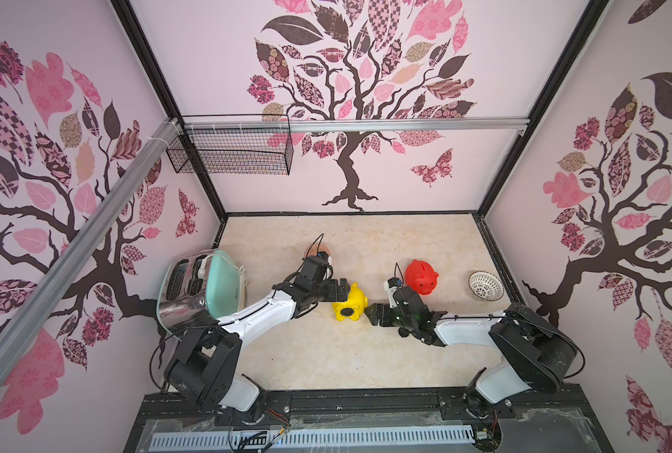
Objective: Open piggy banks
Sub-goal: Adjust the piggy bank at the center of the board.
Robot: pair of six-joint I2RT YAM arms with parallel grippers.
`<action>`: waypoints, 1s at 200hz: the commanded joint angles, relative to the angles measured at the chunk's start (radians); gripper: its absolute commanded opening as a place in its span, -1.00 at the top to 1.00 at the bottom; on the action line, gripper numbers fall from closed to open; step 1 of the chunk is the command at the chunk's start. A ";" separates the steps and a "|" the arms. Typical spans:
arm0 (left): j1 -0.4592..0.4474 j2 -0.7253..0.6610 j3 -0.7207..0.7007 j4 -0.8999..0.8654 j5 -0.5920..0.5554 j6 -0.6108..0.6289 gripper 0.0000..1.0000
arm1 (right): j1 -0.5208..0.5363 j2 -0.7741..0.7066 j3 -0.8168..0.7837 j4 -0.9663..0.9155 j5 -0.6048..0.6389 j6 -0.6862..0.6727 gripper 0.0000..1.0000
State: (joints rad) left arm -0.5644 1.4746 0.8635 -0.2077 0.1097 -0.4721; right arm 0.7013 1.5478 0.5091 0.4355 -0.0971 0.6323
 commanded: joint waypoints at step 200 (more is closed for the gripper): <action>-0.003 -0.038 -0.093 0.145 0.048 0.012 -0.96 | -0.099 0.063 0.102 -0.014 -0.103 0.052 -0.62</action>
State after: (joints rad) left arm -0.5636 1.4509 0.8009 -0.1127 0.1070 -0.4431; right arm 0.6064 1.6360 0.6048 0.4332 -0.1806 0.6777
